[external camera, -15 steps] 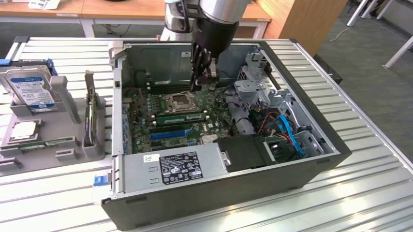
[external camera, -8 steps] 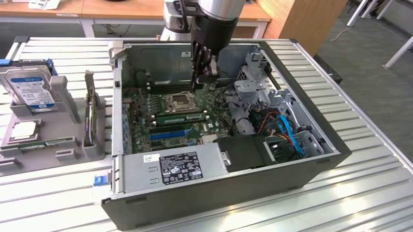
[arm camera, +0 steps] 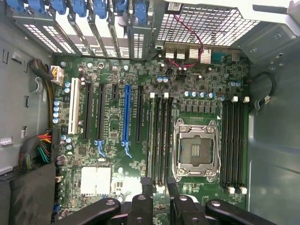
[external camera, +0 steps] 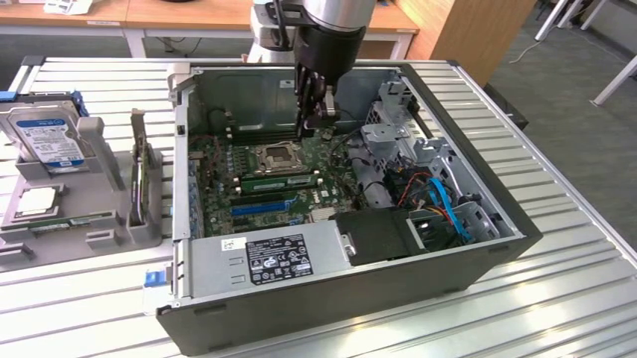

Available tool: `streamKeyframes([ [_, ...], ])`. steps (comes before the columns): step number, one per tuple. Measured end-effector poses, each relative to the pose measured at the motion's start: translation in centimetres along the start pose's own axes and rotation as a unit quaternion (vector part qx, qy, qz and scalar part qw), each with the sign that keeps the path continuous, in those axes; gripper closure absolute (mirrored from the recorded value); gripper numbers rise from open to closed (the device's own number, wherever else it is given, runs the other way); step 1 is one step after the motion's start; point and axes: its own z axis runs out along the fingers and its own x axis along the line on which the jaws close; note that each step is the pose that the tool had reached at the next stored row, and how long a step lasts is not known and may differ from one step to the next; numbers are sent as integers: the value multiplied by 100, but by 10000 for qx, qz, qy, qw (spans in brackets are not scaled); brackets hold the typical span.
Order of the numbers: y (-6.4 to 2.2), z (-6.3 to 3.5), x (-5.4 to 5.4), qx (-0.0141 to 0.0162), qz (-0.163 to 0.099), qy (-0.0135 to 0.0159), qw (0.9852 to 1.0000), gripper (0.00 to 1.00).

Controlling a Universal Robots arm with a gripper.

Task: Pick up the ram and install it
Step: 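Insert the ram into the slot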

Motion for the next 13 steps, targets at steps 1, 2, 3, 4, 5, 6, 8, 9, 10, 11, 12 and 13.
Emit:
streamKeyframes([
  [1,0,0,0,0,0,0,10000,75],
  [2,0,0,0,0,0,0,10000,75],
  [3,0,0,0,0,0,0,10000,75],
  [4,0,0,-3,0,0,1,10000,75],
  [5,1,1,-9,0,2,1,10000,75],
  [6,1,3,-18,0,2,1,10000,75],
  [8,-1,3,-26,0,0,1,10000,75],
  [9,-1,4,-27,0,0,1,10000,75],
  [10,-1,4,-27,0,0,0,10000,75],
  [11,-1,4,-27,0,0,0,10000,75],
  [12,-1,4,-28,0,0,0,10000,75],
  [13,-1,4,-28,0,0,0,10000,75],
])
